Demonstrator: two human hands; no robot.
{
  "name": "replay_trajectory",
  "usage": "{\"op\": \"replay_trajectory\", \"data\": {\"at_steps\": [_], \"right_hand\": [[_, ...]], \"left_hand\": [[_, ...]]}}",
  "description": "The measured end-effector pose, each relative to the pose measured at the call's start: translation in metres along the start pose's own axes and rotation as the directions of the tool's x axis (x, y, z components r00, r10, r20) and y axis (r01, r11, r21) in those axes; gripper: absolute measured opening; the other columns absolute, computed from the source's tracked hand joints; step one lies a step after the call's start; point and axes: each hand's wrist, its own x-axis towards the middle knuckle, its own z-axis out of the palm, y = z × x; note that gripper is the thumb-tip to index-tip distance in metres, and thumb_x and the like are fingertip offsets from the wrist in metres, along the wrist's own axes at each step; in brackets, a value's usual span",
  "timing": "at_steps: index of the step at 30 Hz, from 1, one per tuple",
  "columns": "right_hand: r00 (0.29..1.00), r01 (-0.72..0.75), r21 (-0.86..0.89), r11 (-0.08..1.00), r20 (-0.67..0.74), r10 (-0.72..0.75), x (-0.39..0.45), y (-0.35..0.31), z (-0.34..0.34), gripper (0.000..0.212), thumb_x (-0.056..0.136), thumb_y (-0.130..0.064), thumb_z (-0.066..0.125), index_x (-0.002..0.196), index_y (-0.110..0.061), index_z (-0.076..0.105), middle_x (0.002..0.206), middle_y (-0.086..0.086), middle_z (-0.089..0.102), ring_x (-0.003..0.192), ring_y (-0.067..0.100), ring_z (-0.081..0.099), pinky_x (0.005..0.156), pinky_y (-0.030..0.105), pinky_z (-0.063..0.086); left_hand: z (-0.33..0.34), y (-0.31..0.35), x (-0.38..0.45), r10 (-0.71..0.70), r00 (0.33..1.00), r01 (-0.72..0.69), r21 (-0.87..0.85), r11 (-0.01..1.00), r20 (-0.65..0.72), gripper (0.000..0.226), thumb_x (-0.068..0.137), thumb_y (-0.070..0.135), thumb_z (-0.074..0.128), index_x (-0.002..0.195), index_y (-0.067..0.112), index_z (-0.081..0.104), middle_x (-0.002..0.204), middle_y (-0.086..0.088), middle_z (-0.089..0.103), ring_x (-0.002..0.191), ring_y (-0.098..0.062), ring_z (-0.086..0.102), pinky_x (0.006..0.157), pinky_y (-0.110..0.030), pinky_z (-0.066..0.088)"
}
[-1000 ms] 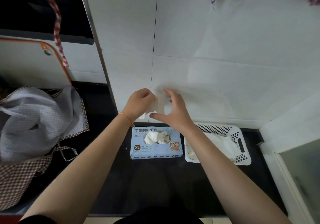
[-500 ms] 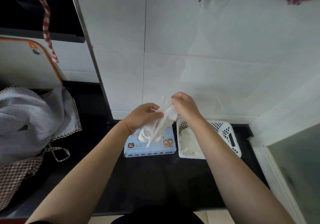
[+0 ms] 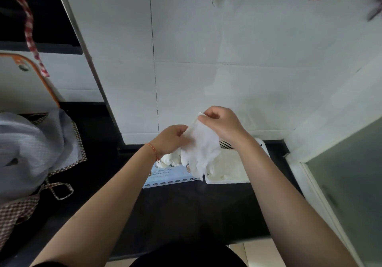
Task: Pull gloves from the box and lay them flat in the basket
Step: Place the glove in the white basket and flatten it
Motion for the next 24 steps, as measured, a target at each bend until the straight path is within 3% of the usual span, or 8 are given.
{"op": "replay_trajectory", "data": {"at_steps": [5, 9, 12, 15, 18, 21, 24], "right_hand": [[0.997, -0.005, 0.07, 0.998, -0.076, 0.011, -0.002, 0.01, -0.011, 0.013, 0.089, -0.025, 0.068, 0.085, -0.015, 0.062, 0.076, -0.002, 0.062, 0.065, 0.011, 0.053, 0.062, 0.025, 0.042], [0.981, -0.079, 0.083, 0.993, -0.172, 0.092, -0.004, 0.025, -0.019, 0.019, 0.089, -0.03, 0.068, 0.087, -0.014, 0.06, 0.072, -0.003, 0.058, 0.059, 0.009, 0.05, 0.053, 0.018, 0.039], [0.96, -0.159, 0.161, 0.974, -0.204, 0.191, -0.005, 0.045, -0.029, 0.017, 0.089, -0.032, 0.069, 0.09, -0.017, 0.061, 0.076, -0.004, 0.059, 0.059, 0.009, 0.054, 0.047, 0.017, 0.041], [0.944, -0.273, 0.179, 0.945, -0.14, 0.299, -0.007, 0.075, -0.041, 0.022, 0.088, -0.03, 0.07, 0.107, -0.024, 0.06, 0.093, -0.001, 0.063, 0.075, 0.012, 0.062, 0.051, 0.022, 0.044], [0.92, -0.382, 0.17, 0.908, -0.021, 0.391, -0.008, 0.116, -0.05, 0.035, 0.087, -0.013, 0.067, 0.115, -0.024, 0.05, 0.097, 0.008, 0.061, 0.081, 0.02, 0.061, 0.056, 0.029, 0.051], [0.908, -0.417, 0.039, 0.908, 0.065, 0.414, -0.009, 0.158, -0.06, 0.023, 0.09, -0.003, 0.059, 0.106, -0.018, 0.055, 0.099, 0.004, 0.06, 0.084, 0.02, 0.059, 0.068, 0.037, 0.058], [0.905, -0.407, -0.056, 0.912, 0.11, 0.411, -0.009, 0.193, -0.067, 0.012, 0.093, -0.008, 0.06, 0.095, -0.016, 0.069, 0.098, -0.002, 0.064, 0.09, 0.018, 0.061, 0.077, 0.036, 0.057]], "left_hand": [[0.012, -0.009, 0.008, -0.121, 0.986, 0.117, -0.045, 0.992, -0.113, 0.009, 0.08, 0.012, 0.046, 0.081, 0.006, 0.053, 0.07, -0.006, 0.044, 0.065, -0.019, 0.038, 0.062, -0.031, 0.033], [0.017, -0.018, 0.021, -0.173, 0.979, 0.154, -0.165, 0.974, -0.108, 0.014, 0.087, 0.027, 0.056, 0.084, 0.014, 0.056, 0.076, -0.009, 0.043, 0.072, -0.021, 0.041, 0.069, -0.036, 0.037], [0.019, -0.018, 0.031, -0.173, 0.972, 0.132, -0.239, 0.962, -0.158, 0.023, 0.089, 0.025, 0.061, 0.072, 0.013, 0.05, 0.063, -0.005, 0.04, 0.058, -0.019, 0.037, 0.059, -0.029, 0.036], [0.032, -0.019, 0.051, -0.152, 0.964, 0.146, -0.04, 0.988, -0.217, 0.029, 0.092, 0.019, 0.056, 0.065, 0.011, 0.049, 0.055, 0.0, 0.044, 0.048, -0.014, 0.039, 0.051, -0.022, 0.036], [0.057, -0.03, 0.078, -0.173, 0.969, 0.212, 0.234, 0.949, -0.176, 0.026, 0.091, 0.023, 0.054, 0.079, 0.002, 0.061, 0.069, -0.004, 0.055, 0.064, -0.02, 0.049, 0.062, -0.029, 0.04], [0.087, -0.038, 0.106, -0.198, 0.976, 0.216, 0.487, 0.846, -0.088, 0.019, 0.09, 0.021, 0.053, 0.075, 0.01, 0.057, 0.078, -0.002, 0.057, 0.083, -0.026, 0.053, 0.067, -0.029, 0.036], [0.111, -0.045, 0.128, -0.2, 0.979, 0.17, 0.657, 0.734, -0.03, 0.023, 0.094, 0.027, 0.05, 0.107, 0.015, 0.066, 0.11, -0.006, 0.064, 0.104, -0.026, 0.057, 0.081, -0.031, 0.045]]}}
